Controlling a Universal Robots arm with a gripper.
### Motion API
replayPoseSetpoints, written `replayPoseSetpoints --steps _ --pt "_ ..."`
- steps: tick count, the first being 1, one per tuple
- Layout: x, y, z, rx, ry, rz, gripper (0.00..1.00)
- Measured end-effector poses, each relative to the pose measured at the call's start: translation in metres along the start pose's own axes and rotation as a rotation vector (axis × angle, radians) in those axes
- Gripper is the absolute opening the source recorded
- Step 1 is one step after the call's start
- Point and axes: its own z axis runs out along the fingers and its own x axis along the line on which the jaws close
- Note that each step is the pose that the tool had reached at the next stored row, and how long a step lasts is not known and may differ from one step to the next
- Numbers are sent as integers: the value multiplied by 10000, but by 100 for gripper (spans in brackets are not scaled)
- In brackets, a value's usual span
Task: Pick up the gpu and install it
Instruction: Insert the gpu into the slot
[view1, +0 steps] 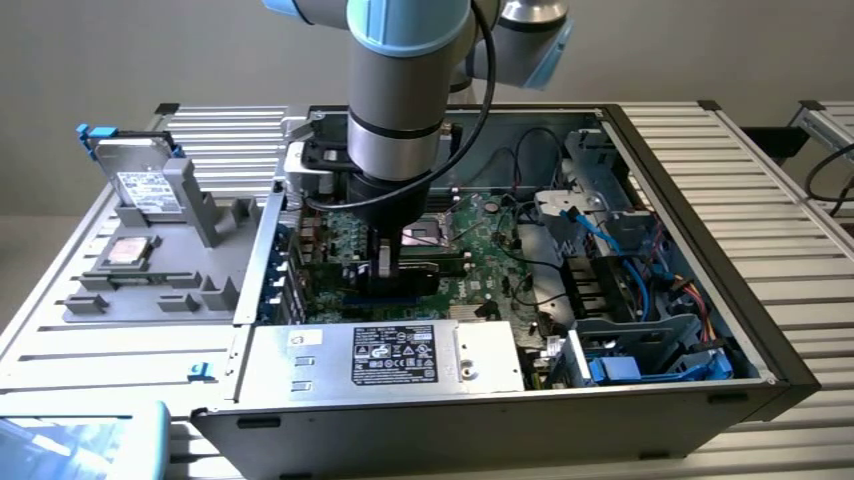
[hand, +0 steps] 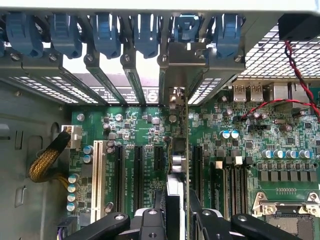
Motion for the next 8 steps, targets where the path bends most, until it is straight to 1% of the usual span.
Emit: replayPoseSetpoints --steps 8 --pt "-1 2 1 0 1 -1 28"
